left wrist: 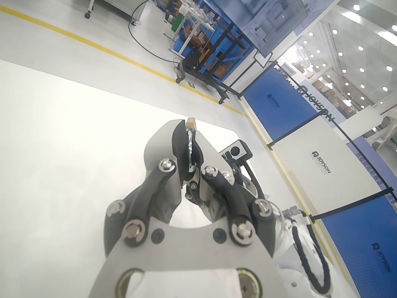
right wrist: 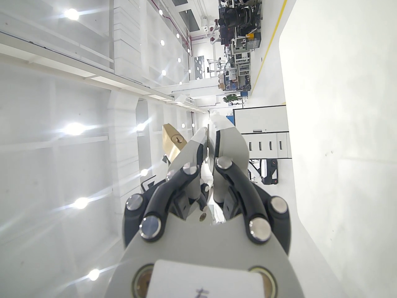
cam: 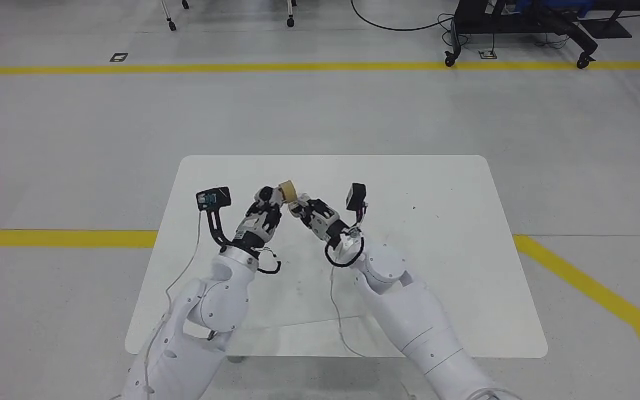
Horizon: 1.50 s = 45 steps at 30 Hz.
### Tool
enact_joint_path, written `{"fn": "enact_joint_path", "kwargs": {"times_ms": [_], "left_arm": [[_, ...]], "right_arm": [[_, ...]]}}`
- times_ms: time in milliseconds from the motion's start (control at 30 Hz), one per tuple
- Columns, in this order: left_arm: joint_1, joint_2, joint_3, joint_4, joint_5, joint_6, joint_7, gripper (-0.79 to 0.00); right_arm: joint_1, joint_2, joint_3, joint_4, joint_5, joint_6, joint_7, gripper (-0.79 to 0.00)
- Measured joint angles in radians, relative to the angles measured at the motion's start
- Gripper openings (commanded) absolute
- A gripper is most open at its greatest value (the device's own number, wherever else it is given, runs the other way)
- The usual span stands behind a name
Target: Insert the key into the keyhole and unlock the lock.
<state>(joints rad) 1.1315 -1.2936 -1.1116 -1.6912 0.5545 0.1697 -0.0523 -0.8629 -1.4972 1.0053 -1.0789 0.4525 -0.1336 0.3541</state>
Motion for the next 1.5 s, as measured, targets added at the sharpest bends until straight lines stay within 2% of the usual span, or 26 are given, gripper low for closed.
{"fn": "enact_joint_path", "kwargs": {"times_ms": [267,700,1200,1500], "left_arm": [[-0.047,-0.022,0.037,0.034,-0.006,0.058,0.018,-0.785],[-0.043,-0.032,0.031,0.058,0.012,0.039,-0.018,-0.785],[-0.003,-0.019,-0.053,0.034,-0.012,-0.028,-0.185,-0.785],[0.015,-0.013,-0.168,0.033,-0.218,-0.099,-0.26,-0.785]], "right_arm": [[-0.006,-0.003,0.005,-0.003,-0.018,0.005,0.003,-0.785],[-0.012,-0.007,0.019,-0.008,-0.03,0.014,0.006,-0.785],[-0.009,-0.011,0.054,-0.004,-0.015,0.012,0.011,-0.785],[-0.023,0.003,0.132,-0.025,0.033,0.009,0.052,-0.785]]}}
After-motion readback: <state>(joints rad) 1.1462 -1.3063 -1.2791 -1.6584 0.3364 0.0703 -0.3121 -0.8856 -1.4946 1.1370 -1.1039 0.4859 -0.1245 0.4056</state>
